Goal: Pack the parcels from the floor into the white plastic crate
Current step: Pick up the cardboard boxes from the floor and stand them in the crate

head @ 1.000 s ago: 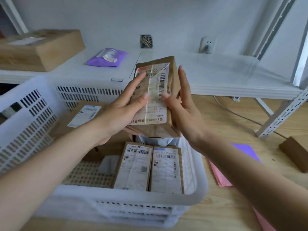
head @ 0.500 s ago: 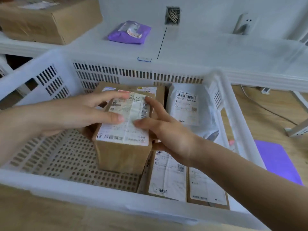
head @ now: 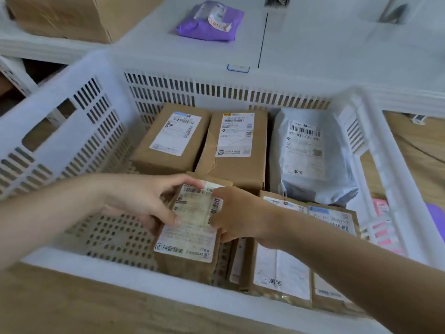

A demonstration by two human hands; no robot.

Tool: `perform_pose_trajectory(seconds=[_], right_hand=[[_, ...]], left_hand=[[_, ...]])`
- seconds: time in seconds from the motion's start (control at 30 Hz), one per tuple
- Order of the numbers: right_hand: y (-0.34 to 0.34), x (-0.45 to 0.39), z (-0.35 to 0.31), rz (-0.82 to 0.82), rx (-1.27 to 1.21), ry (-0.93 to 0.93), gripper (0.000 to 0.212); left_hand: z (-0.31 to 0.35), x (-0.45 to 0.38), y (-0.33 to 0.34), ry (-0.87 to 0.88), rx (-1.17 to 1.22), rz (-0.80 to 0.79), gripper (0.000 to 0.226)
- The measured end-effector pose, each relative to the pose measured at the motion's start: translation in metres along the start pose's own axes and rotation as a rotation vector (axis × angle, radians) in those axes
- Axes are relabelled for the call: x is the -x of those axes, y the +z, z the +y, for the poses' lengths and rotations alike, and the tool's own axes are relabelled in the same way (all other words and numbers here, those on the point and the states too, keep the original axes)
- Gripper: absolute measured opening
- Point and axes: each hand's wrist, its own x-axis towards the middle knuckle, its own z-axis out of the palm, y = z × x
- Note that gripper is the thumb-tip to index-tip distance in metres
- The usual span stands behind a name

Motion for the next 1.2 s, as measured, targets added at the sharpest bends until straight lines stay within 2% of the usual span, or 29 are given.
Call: perform_pose_trajectory(seconds=[0.13, 0.2, 0.33, 0.4, 0.5, 0.67, 0.8, 0.87, 0.93, 0.97, 1.1, 1.2], right_hand=[[0.004, -0.021, -0.005, -0.180, 0.428, -0.017, 0.031], [0.012, -0.027, 0.001, -0.282, 0.685, 0.044, 0.028], [0.027, -0.037, 0.013, -0.372, 1.026, 0.069, 0.032], [0.029, -0.042, 0.018, -0.359, 1.080, 0.042, 0.029], [0.027, -0.044, 0.025, -0.311, 1.061, 0.015, 0.027], [0.020, -0.034, 0.024, -0.161, 1.016, -0.062, 0.025], [0.001, -0.019, 0.013, 0.012, 1.049, -0.159, 0.022], [-0.011, -0.006, 0.011, 0.093, 1.106, -0.180, 0.019], [-0.023, 0.011, 0.011, 0.167, 1.133, -0.170, 0.013], [-0.029, 0.021, 0.011, 0.207, 1.144, -0.169, 0.009], [-0.053, 0.063, 0.021, 0.348, 1.158, -0.143, 0.014], [-0.069, 0.093, 0.038, 0.476, 1.128, -0.101, 0.028]], left_hand=[[-0.016, -0.034, -0.011, -0.087, -0.056, -0.172, 0.069], [-0.024, -0.052, -0.011, -0.143, -0.087, -0.280, 0.071], [-0.029, -0.086, -0.010, -0.279, -0.270, -0.443, 0.084], [-0.029, -0.098, -0.012, -0.321, -0.307, -0.459, 0.085], [-0.036, -0.112, -0.006, -0.373, -0.444, -0.376, 0.092], [-0.024, -0.114, -0.001, -0.388, -0.659, -0.362, 0.092], [-0.003, -0.099, -0.007, -0.414, -0.834, -0.234, 0.070], [0.009, -0.087, -0.007, -0.449, -0.855, -0.150, 0.044], [0.024, -0.073, -0.003, -0.402, -0.888, -0.043, 0.016], [0.033, -0.066, 0.000, -0.358, -0.903, 0.008, 0.010], [0.071, -0.043, 0.017, -0.143, -0.905, 0.327, 0.026], [0.101, -0.035, 0.037, 0.029, -0.885, 0.628, 0.034]])
